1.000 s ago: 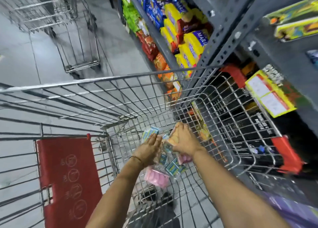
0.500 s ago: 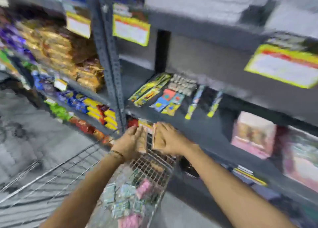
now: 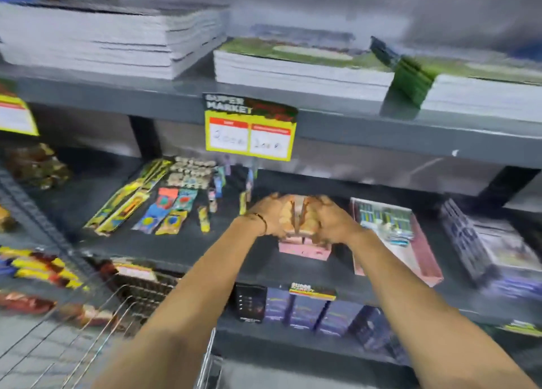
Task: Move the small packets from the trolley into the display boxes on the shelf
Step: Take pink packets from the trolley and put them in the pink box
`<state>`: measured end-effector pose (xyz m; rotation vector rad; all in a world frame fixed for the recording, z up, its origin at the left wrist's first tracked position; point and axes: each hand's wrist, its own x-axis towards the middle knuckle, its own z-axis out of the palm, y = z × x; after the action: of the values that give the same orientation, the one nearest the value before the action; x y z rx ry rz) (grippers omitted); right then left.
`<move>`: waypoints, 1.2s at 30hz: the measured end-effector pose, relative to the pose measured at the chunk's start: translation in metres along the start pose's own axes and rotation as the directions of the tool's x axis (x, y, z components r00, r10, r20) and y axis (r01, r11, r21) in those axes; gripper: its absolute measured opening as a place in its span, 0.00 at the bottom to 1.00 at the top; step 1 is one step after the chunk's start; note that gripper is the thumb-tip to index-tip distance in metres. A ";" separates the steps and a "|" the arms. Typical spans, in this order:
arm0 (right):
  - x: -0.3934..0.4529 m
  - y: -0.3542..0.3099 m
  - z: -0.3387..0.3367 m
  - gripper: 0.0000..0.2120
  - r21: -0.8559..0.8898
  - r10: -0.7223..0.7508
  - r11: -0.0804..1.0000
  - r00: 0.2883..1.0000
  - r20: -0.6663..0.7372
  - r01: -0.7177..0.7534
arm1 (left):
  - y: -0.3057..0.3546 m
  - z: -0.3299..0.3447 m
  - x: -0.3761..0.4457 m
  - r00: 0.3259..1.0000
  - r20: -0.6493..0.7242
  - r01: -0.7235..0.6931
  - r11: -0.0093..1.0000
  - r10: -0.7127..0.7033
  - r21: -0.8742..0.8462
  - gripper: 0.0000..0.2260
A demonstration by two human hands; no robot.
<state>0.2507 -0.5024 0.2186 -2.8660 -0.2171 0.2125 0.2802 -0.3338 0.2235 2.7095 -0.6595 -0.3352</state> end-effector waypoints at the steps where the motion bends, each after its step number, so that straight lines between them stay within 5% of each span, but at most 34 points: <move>1: 0.005 0.009 0.001 0.47 -0.002 0.006 1.000 1.000 0.024 -0.006 | 0.005 0.004 0.012 1.000 0.026 -0.003 1.000 0.003 -0.003 0.43; 7: 0.019 0.040 0.025 0.32 -0.138 -0.039 0.989 0.992 0.117 0.055 | 0.026 0.011 0.036 0.991 0.131 -0.013 1.000 0.016 -0.028 0.16; 9: 0.018 0.043 0.028 0.31 -0.179 -0.043 0.982 0.992 0.115 0.063 | 0.027 0.013 0.034 0.991 0.127 -0.030 1.000 0.030 0.001 0.14; 17: 0.020 0.040 0.021 0.25 -0.210 -0.002 0.978 0.998 0.069 0.016 | 0.006 0.033 0.038 0.997 0.059 -0.050 0.997 0.047 0.059 0.17; 27: 0.012 0.020 0.015 0.36 -0.162 0.060 0.986 0.993 0.104 -0.043 | -0.003 0.038 0.022 0.997 -0.064 -0.056 0.996 0.052 -0.065 0.29; 30: 0.008 -0.011 0.014 0.34 -0.038 -0.008 0.999 0.999 -0.035 0.007 | -0.016 0.034 0.000 0.974 -0.219 -0.073 0.996 0.060 -0.048 0.36; 36: -0.002 -0.136 0.058 0.33 0.022 -0.263 0.964 0.963 -0.054 0.264 | -0.108 0.041 -0.106 0.915 -0.354 0.191 0.981 -0.192 -0.036 0.44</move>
<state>0.2216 -0.3582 0.1996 -2.7713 -0.5754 0.0906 0.2191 -0.2033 0.1617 2.7354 -0.2905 0.1143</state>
